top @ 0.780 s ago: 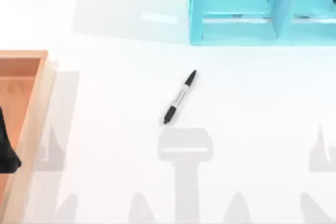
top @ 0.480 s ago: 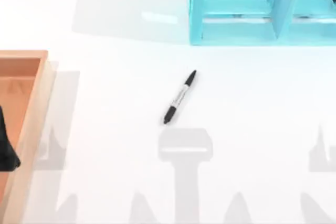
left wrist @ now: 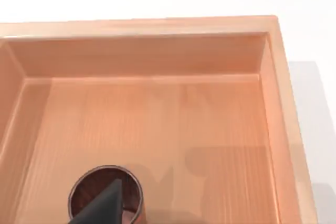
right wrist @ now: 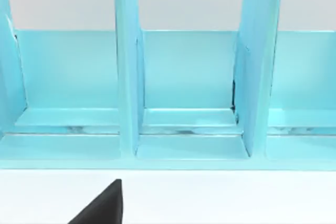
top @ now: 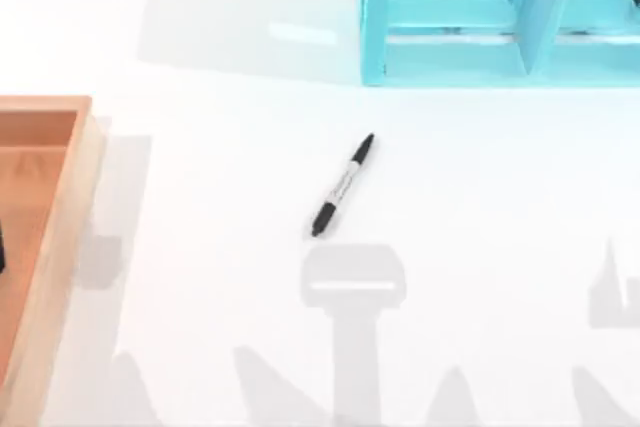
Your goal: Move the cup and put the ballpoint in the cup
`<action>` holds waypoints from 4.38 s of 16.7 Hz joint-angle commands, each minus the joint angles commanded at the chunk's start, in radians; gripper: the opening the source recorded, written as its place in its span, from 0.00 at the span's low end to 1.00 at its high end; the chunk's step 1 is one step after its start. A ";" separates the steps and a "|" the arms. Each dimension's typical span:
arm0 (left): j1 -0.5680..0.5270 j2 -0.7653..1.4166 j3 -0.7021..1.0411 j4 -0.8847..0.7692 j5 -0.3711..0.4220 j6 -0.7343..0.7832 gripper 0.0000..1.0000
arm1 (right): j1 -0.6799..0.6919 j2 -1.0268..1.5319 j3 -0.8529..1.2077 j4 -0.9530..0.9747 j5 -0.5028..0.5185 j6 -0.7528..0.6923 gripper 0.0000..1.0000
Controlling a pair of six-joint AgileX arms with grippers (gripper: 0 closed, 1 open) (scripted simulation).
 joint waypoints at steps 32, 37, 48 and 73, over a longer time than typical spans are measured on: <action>0.148 1.207 0.730 -0.537 -0.006 0.151 1.00 | 0.000 0.000 0.000 0.000 0.000 0.000 1.00; 0.149 1.223 0.672 -0.475 -0.006 0.153 1.00 | 0.000 0.000 0.000 0.000 0.000 0.000 1.00; 0.149 1.223 0.672 -0.475 -0.006 0.153 0.32 | 0.000 0.000 0.000 0.000 0.000 0.000 1.00; -0.022 1.176 1.032 -0.700 -0.023 -0.144 0.00 | 0.000 0.000 0.000 0.000 0.000 0.000 1.00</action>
